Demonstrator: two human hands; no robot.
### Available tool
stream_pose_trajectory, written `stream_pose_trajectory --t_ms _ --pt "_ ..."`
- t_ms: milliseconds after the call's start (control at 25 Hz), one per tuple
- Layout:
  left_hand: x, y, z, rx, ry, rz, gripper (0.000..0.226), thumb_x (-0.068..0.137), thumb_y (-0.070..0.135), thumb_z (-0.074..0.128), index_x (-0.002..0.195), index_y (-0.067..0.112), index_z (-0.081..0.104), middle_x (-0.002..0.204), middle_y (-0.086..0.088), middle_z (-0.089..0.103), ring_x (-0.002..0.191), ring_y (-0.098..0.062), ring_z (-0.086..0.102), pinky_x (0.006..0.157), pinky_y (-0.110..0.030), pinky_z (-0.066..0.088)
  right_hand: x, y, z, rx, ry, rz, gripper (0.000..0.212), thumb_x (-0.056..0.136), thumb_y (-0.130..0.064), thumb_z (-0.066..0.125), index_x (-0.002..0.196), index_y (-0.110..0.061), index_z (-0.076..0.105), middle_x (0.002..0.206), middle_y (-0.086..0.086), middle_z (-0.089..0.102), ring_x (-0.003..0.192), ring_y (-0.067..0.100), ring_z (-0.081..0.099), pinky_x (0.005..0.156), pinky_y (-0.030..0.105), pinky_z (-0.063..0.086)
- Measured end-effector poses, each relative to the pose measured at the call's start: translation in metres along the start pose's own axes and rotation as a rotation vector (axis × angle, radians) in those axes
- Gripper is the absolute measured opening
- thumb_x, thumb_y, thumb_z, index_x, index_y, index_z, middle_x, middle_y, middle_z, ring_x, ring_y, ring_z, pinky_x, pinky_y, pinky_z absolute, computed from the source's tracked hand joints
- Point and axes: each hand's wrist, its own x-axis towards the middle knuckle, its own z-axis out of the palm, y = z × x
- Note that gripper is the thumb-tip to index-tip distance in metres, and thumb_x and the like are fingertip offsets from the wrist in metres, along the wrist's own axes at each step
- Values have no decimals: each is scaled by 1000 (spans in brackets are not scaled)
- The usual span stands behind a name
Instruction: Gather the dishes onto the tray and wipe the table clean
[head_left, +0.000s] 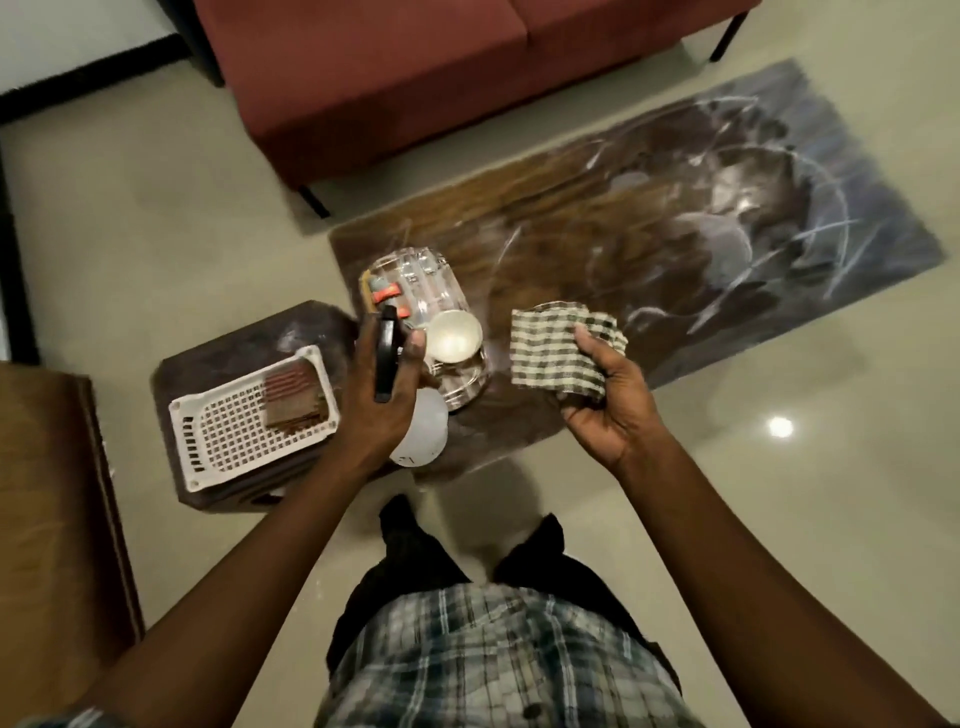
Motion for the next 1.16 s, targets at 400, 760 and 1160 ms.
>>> stream_pose_trajectory --t_ms 400,760,1160 --pt "32 102 215 -115 -223 73 42 104 57 59 118 18 67 89 10 80 96 -18 81 98 -53 64 -20 -180 -125 135 77 -164 45 103 -11 59 146 0 57 140 24 68 131 42 65 114 63 46" --pt "108 180 359 -21 -271 127 46 98 70 56 108 29 73 112 5 82 111 -8 76 105 -44 58 27 -330 -193 262 138 -240 49 98 -4 58 146 7 54 145 30 61 141 45 55 123 58 39" --pt "162 251 531 19 -201 110 38 108 50 59 83 26 74 84 -5 79 88 -24 80 96 -55 64 82 -507 -287 252 168 -173 46 88 -3 65 134 1 65 141 27 66 140 42 57 123 57 38"
